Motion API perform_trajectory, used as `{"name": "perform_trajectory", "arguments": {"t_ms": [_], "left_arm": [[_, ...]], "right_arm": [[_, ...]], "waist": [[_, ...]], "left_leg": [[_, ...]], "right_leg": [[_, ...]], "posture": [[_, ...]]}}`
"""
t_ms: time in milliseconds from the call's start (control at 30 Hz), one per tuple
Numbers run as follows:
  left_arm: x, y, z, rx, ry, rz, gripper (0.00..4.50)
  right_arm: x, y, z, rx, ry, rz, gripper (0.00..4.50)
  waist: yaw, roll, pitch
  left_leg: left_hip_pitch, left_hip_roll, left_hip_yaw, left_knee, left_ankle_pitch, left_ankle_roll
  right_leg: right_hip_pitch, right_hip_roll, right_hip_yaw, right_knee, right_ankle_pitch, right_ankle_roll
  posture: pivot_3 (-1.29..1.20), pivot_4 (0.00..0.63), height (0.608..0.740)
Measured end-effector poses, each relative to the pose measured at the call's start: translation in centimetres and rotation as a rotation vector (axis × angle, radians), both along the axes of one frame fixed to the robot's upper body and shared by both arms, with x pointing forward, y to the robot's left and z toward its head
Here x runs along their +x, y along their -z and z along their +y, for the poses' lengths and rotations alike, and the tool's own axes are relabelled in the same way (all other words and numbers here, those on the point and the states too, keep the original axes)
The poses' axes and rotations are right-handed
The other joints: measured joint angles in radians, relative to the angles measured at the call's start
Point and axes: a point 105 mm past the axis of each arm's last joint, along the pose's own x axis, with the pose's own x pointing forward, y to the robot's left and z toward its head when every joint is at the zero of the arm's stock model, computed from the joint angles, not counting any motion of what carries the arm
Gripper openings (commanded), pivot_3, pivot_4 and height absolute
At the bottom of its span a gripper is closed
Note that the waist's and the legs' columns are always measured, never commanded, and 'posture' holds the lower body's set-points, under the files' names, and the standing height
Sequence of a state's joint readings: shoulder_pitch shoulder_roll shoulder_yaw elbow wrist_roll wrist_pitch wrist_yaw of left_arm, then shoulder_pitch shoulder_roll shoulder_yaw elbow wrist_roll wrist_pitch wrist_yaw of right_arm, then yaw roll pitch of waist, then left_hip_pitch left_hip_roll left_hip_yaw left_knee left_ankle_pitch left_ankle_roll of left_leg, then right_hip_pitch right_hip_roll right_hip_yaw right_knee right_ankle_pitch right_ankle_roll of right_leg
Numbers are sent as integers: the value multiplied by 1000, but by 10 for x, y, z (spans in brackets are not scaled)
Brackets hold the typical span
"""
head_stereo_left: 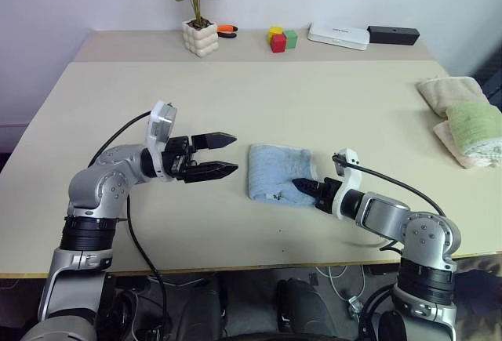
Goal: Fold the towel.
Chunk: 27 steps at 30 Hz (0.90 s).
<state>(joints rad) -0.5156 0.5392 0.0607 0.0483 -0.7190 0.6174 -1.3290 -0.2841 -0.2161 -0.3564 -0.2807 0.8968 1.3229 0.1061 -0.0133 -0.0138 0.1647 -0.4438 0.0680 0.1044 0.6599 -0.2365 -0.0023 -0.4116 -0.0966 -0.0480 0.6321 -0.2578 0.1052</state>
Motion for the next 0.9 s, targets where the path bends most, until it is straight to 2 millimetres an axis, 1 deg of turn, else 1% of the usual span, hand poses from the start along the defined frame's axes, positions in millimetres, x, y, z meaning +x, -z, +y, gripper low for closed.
{"name": "perform_trajectory", "arguments": {"t_ms": [100, 167, 233, 367, 467, 567, 667, 767, 900], "left_arm": [[1, 0, 1, -1, -6, -6, 4500], [4, 3, 3, 2, -25, -4, 4500], [6, 4, 3, -5, -32, -3, 4500], [10, 9, -1, -14, -38, -3, 4500], [19, 11, -2, -18, -50, -4, 4500], [26, 9, -6, -26, -45, -20, 4500], [27, 13, -16, -30, -17, -11, 4500], [29, 14, -18, -37, -4, 0, 4500], [29, 11, -19, -31, 4, -25, 4500]], "right_arm": [[15, -12, -17, 23, 116, -65, 23], [25, -22, -36, 43, 231, -115, 23], [29, -25, -56, 65, 348, -135, 23], [29, -27, -94, 90, 585, -155, 23], [18, -21, -119, 127, 796, -155, 23], [2, -11, -136, 134, 958, -136, 23], [-6, -9, -153, 181, 1123, -144, 23], [-9, -7, -158, 210, 1215, -148, 23], [-6, -7, -163, 218, 1283, -166, 23]], "waist": [[3, 0, 0], [3, 0, 0], [3, 0, 0], [2, 1, 0], [3, 1, 0], [0, 1, 1], [-1, 2, 1], [-4, 3, 2], [-4, 4, 2]], "left_leg": [[-1, -1, 0, 1, 0, 0], [0, -1, 0, 1, 0, 0], [-1, -1, 0, 0, 0, 0], [-1, -1, 0, 0, 0, 0], [-1, -1, 0, 0, 0, 0], [-1, -1, 1, 0, 0, 0], [0, -1, 0, 0, 0, 0], [0, -1, 0, 0, 0, 0], [0, -1, 0, -1, 0, 0]], "right_leg": [[0, 0, 0, 0, 0, 0], [0, 0, 0, 0, 0, 0], [0, 0, 0, 0, 0, 0], [0, 0, 0, 0, 0, 0], [0, 0, 0, 0, 0, 0], [0, 0, 0, -1, 0, 0], [0, 0, 0, 0, 0, 1], [0, 0, 0, 0, 0, 1], [0, 0, 0, 0, 0, 1]], "posture": [[0, 150, 735], [0, 150, 735], [0, 150, 735], [0, 150, 735], [0, 150, 735], [0, 150, 735], [0, 150, 735], [0, 150, 735], [0, 150, 735]]}}
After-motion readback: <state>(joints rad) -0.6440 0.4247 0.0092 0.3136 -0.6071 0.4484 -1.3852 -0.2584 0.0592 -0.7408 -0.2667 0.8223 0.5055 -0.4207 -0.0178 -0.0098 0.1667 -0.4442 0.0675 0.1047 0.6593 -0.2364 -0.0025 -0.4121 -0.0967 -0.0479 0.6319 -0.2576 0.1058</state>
